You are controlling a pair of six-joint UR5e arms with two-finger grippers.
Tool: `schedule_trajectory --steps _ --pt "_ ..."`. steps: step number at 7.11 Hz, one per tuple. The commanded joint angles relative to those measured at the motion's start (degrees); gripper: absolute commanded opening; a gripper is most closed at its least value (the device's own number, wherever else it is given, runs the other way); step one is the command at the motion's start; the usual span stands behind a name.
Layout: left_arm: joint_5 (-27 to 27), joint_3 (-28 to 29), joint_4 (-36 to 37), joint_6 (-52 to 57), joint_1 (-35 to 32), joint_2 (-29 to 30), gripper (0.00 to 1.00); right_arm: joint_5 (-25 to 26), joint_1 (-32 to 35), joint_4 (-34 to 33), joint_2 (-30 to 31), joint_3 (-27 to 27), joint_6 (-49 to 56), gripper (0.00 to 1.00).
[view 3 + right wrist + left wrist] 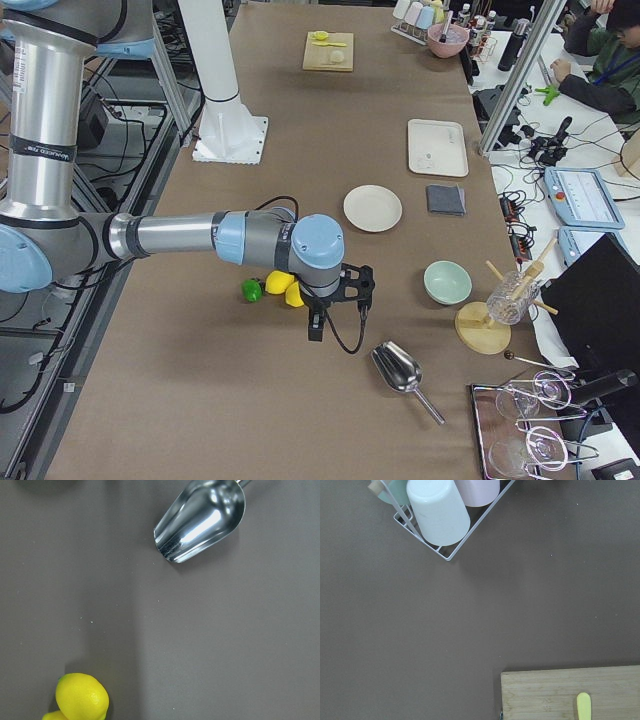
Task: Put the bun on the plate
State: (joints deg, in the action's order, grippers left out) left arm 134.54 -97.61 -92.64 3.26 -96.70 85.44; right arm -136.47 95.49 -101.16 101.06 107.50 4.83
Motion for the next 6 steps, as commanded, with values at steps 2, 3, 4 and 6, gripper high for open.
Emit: schedule_trajectory --steps 2,3,4,6 --pt "0.5 -0.7 -0.3 0.1 0.0 0.3 0.98 0.1 0.0 0.0 -0.4 0.6 -0.1 1.00" --pt "0.5 -0.5 -0.4 0.2 0.1 0.3 0.98 0.0 0.0 0.0 -0.4 0.9 -0.1 1.00" --pt "0.5 -1.3 -1.4 0.1 0.2 0.3 0.98 -0.3 0.0 0.0 -0.5 1.1 -0.2 1.00" --pt "0.4 -0.7 -10.8 0.1 0.2 -0.5 0.98 -0.4 -0.8 0.3 -3.0 1.0 -1.1 1.00"
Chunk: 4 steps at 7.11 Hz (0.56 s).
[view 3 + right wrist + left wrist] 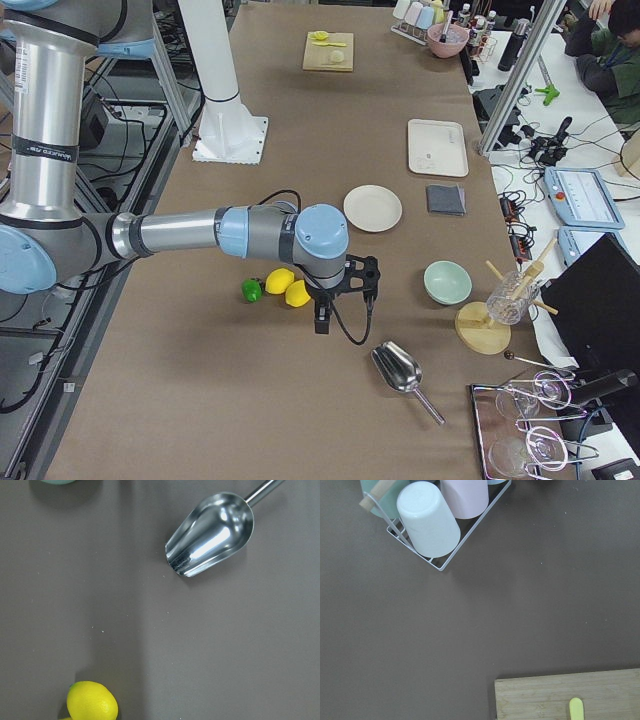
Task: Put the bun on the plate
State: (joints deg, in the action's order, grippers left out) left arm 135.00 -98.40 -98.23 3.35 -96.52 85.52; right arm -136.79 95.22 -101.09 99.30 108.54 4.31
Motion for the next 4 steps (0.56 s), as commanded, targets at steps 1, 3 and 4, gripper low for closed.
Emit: schedule_trajectory --steps 1,3,4 --pt "-0.4 1.9 -7.7 0.2 0.6 0.1 0.98 -0.1 -2.4 2.5 -3.1 -0.5 -2.1 1.00" --pt "3.4 1.9 -10.0 -0.4 1.5 -0.7 0.98 -0.1 -9.1 9.1 -6.5 -0.7 -13.9 1.00" --pt "3.7 1.9 -13.9 -6.4 1.6 -0.6 0.98 0.3 -13.7 14.8 -8.6 -2.0 -22.9 1.00"
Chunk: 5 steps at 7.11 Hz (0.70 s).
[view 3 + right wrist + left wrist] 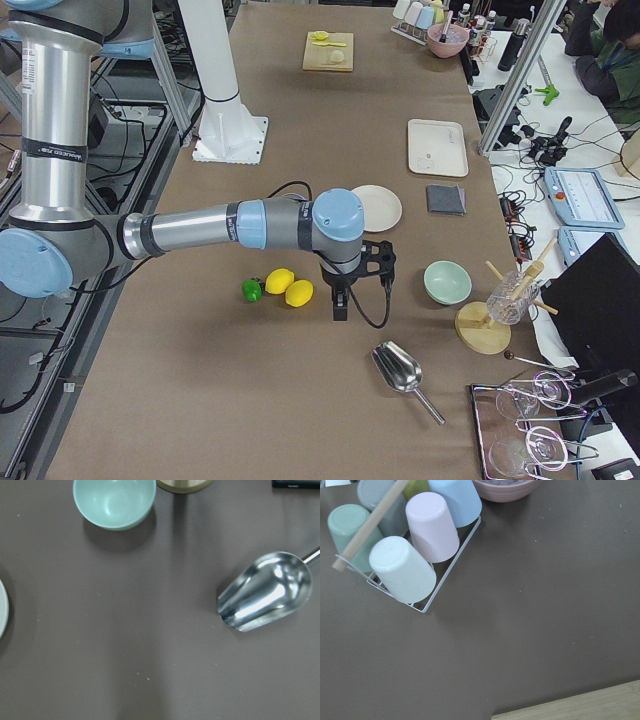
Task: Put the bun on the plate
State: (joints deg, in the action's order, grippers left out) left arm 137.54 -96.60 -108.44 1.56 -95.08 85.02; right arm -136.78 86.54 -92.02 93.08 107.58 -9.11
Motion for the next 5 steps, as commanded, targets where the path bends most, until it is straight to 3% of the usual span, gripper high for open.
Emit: schedule_trajectory --steps 1,2,3,5 --pt "0.8 0.4 -6.8 -7.9 1.3 0.1 0.98 0.5 -8.6 13.2 -4.0 -3.8 -16.2 1.00" --pt "0.8 0.3 -8.7 -10.2 3.1 0.1 0.98 2.0 -12.8 21.3 -4.7 -6.0 -22.1 1.00" --pt "0.8 0.2 -11.2 -14.8 4.5 0.1 0.98 6.7 -17.8 28.4 -5.3 -7.6 -28.8 1.00" --pt "0.6 0.4 -16.2 -21.7 7.2 0.0 0.98 14.9 -28.5 37.0 -6.8 -9.2 -44.5 1.00"
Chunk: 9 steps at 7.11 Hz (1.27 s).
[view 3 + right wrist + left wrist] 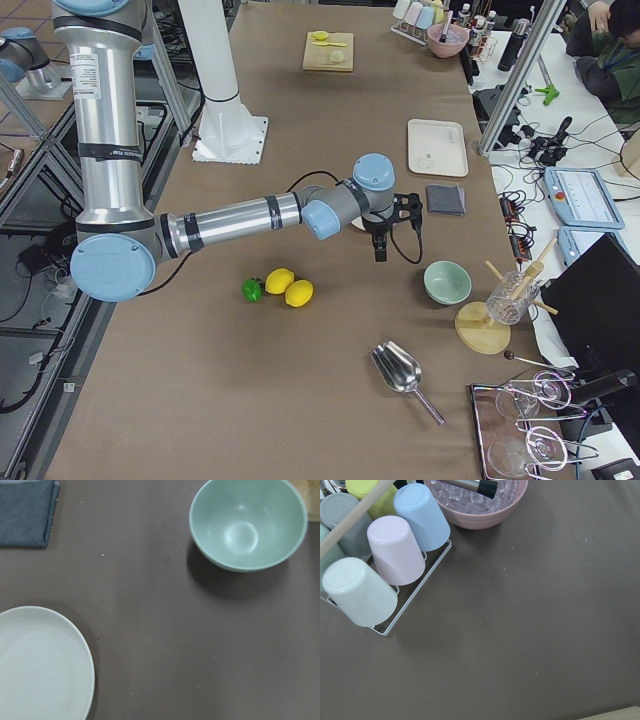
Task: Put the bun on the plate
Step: 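Reach the right gripper to the rim of the white plate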
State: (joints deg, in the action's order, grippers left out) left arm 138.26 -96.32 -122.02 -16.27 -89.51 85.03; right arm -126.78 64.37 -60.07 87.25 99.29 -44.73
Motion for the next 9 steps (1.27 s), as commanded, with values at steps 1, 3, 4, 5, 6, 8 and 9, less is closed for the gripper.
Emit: schedule_trajectory --steps 1,3,4,5,6,8,9 --pt "-0.2 0.2 -2.7 -4.1 2.6 0.0 0.98 10.0 -11.5 5.6 -1.5 -1.0 -13.5 1.00" --pt "-0.2 0.3 -2.7 -4.1 2.7 0.0 0.98 12.3 -16.8 6.4 -2.5 -2.5 -17.1 1.00" --pt "-0.2 0.3 -2.7 -4.0 2.7 0.0 0.98 12.9 -18.2 6.5 -3.2 -4.3 -17.5 1.00" --pt "-0.2 0.3 -2.8 -4.0 2.7 -0.1 0.98 13.5 -18.9 6.5 -4.6 -6.7 -18.1 1.00" --pt "-0.2 0.3 -2.8 -3.9 2.7 -0.1 0.98 13.4 -18.9 6.5 -5.0 -7.7 -18.1 0.99" --pt "-0.2 0.5 -2.7 -3.9 2.7 -0.2 0.98 13.2 -18.8 6.5 -4.9 -7.4 -18.3 0.15" --pt "-0.3 0.5 -2.7 -3.8 2.7 -0.2 0.98 13.3 -18.8 6.5 -5.0 -7.0 -18.5 0.00"
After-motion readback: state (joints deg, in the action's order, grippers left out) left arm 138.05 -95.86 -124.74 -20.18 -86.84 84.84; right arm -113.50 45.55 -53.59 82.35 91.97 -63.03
